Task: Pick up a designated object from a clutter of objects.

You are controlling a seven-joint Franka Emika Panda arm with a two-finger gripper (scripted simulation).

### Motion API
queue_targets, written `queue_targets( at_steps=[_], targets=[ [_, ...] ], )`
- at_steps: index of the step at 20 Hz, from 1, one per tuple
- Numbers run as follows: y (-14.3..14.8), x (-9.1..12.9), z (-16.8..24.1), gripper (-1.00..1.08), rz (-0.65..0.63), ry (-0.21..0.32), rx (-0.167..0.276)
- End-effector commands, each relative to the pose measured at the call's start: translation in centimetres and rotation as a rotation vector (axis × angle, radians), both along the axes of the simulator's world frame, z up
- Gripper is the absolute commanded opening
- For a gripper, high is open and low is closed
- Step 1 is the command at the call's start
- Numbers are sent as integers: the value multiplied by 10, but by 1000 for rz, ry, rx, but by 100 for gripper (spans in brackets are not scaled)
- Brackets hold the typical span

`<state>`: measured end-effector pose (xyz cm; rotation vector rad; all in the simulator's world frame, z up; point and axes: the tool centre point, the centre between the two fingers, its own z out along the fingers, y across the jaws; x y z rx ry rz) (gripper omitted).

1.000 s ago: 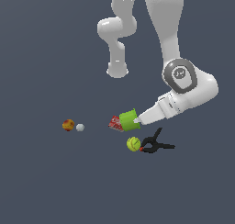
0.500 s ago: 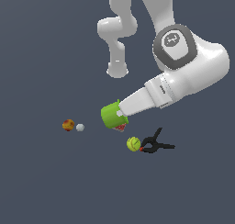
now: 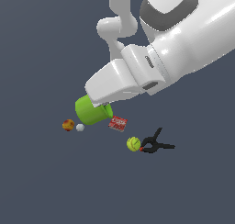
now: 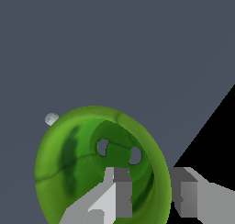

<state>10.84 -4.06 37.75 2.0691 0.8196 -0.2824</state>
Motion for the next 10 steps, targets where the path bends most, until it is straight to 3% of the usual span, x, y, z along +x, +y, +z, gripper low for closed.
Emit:
queue_targets(
  at_steps=[1,10],
  targets=[
    [-9,7,17,-100,2,-1,0],
    [-24,19,42,-100,2,-1,0]
  ],
)
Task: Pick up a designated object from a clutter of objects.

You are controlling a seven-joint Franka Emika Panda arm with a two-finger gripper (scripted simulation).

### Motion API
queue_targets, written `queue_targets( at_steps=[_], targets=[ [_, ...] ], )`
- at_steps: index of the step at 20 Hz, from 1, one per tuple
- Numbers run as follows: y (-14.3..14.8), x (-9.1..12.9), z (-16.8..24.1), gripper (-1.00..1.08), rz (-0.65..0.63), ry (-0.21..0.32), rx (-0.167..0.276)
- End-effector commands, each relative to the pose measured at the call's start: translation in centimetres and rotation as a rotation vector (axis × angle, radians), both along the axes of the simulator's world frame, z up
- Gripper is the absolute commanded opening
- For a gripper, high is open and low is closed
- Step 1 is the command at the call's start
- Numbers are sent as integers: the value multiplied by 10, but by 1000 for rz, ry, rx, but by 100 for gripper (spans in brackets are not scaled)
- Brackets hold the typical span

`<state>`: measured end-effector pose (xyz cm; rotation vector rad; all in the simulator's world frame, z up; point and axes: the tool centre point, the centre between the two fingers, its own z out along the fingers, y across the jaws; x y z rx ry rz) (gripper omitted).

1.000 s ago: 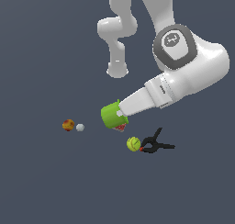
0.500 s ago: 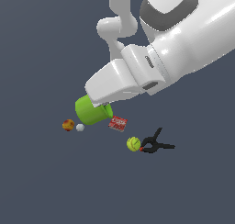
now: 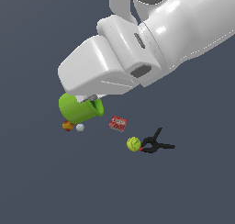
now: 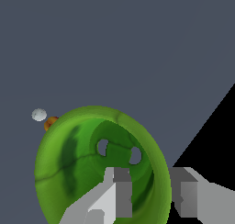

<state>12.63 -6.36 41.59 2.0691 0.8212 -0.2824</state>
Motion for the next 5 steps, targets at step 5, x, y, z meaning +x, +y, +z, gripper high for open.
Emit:
queue_targets(
  at_steps=[5],
  targets=[
    [-1,2,3,-100,1,-1,1]
  ],
)
